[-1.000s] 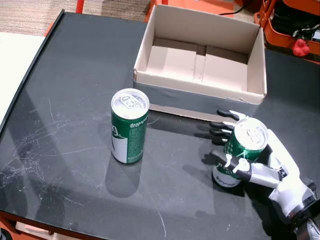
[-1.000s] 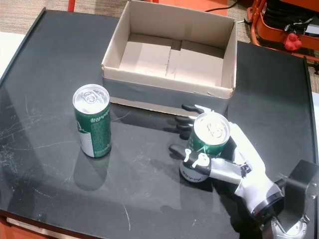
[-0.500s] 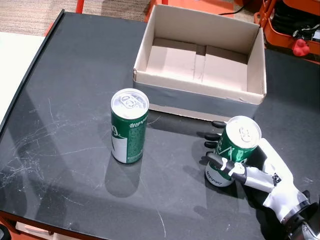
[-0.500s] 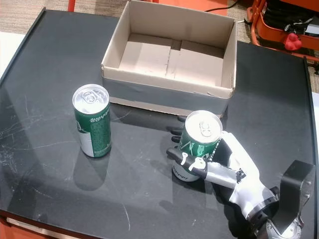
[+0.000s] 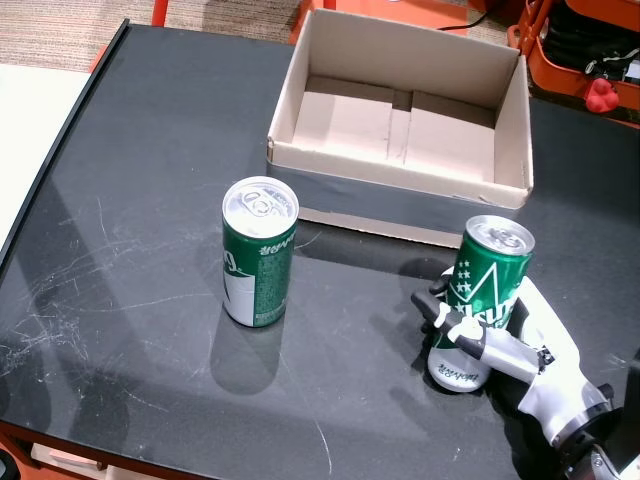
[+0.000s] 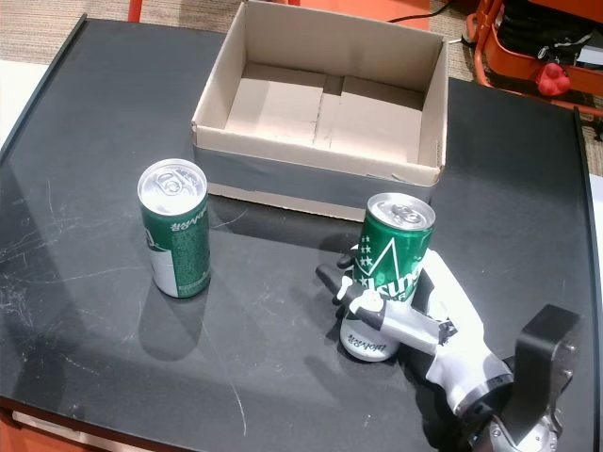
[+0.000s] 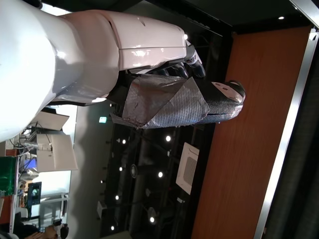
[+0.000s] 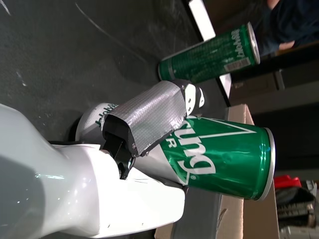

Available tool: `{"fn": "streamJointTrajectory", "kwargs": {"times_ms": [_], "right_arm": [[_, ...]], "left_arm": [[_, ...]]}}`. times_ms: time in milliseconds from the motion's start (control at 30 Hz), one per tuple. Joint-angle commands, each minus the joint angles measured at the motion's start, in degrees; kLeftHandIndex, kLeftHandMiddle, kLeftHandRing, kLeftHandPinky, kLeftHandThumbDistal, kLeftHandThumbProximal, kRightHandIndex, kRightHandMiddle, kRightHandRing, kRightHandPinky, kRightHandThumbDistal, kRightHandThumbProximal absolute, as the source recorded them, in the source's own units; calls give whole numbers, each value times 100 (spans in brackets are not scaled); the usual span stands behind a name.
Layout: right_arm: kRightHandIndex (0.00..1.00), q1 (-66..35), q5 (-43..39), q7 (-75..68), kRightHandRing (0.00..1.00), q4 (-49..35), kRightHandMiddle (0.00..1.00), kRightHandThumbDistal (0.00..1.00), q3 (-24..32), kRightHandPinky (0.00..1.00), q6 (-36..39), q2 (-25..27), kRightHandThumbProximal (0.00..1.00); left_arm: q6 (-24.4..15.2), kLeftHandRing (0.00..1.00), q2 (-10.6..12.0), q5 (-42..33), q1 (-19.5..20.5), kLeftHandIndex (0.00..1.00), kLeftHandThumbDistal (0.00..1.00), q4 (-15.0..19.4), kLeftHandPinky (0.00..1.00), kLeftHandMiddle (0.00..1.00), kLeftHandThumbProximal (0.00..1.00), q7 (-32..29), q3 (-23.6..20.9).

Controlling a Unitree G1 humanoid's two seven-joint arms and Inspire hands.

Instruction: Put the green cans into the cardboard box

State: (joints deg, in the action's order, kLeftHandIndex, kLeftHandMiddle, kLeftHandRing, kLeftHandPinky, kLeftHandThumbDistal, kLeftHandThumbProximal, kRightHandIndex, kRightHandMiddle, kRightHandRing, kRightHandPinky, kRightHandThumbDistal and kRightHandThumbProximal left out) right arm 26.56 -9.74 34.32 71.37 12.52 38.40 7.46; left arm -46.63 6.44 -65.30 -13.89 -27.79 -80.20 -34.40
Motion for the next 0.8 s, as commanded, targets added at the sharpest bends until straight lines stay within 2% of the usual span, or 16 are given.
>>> {"fn": "streamJointTrajectory", "kwargs": {"times_ms": [0, 133, 200, 300, 367, 433, 467, 500, 533, 567, 633, 667, 700, 767], "right_arm": [[5, -64, 116, -254, 25, -19, 14, 61, -12, 30, 137, 2, 51], [2, -46, 240, -550, 47, -27, 30, 60, -45, 37, 281, 3, 52], [5, -24, 317, -640, 57, -52, 37, 52, -90, 40, 357, 30, 48], [12, 26, 561, -832, 62, -207, 45, 55, -237, 42, 681, 111, 45], [20, 111, 620, -834, 65, -377, 52, 49, -293, 44, 1109, 128, 38], [29, 247, 712, -875, 69, -672, 59, 54, -374, 45, 1728, 162, 48], [34, 327, 819, -958, 74, -887, 64, 50, -431, 47, 2089, 202, 49], [36, 435, 962, -1084, 76, -1192, 66, 50, -486, 47, 2428, 247, 51], [37, 523, 1047, -1176, 76, -1425, 66, 50, -531, 48, 2649, 281, 51], [35, 617, 1058, -1221, 74, -1768, 63, 55, -576, 47, 2760, 304, 52], [32, 787, 985, -1257, 72, -2484, 60, 62, -668, 45, 2715, 365, 48], [33, 886, 916, -1251, 69, -2788, 57, 63, -715, 44, 2667, 406, 46], [30, 1015, 867, -1264, 63, -3020, 51, 63, -751, 42, 2599, 449, 43], [26, 1248, 916, -1374, 50, -3231, 40, 68, -761, 37, 2476, 524, 47]], "left_arm": [[43, 92, 408, -4, -41, 90, 45, 45, 92, 92, 89, 13, -55], [6, 91, 407, 0, -94, 90, 44, -55, 92, 92, 88, -8, -72], [-65, 92, 413, 31, -134, 90, 42, -127, 93, 92, 88, -8, -84], [-163, 91, 450, 52, -229, 89, 41, -242, 93, 91, 86, -1, -97], [-144, 91, 459, 49, -285, 89, 41, -338, 92, 91, 85, 7, -91], [-209, 90, 475, 55, -368, 88, 43, -467, 92, 90, 86, 11, -115], [-258, 90, 486, 68, -405, 88, 43, -523, 92, 90, 87, 19, -123], [-280, 90, 483, 79, -443, 88, 43, -588, 92, 91, 87, 15, -124], [-295, 90, 475, 85, -478, 89, 43, -653, 92, 91, 87, 3, -121], [-299, 91, 466, 90, -509, 89, 42, -709, 93, 91, 87, -16, -113], [-282, 92, 434, 75, -587, 90, 44, -831, 93, 92, 86, -88, -114], [-244, 92, 407, 60, -627, 91, 46, -898, 93, 93, 86, -131, -118], [-203, 93, 380, 51, -669, 92, 48, -968, 94, 93, 87, -172, -119], [-244, 94, 359, 38, -783, 93, 46, -1135, 95, 94, 89, -283, -162]]}}
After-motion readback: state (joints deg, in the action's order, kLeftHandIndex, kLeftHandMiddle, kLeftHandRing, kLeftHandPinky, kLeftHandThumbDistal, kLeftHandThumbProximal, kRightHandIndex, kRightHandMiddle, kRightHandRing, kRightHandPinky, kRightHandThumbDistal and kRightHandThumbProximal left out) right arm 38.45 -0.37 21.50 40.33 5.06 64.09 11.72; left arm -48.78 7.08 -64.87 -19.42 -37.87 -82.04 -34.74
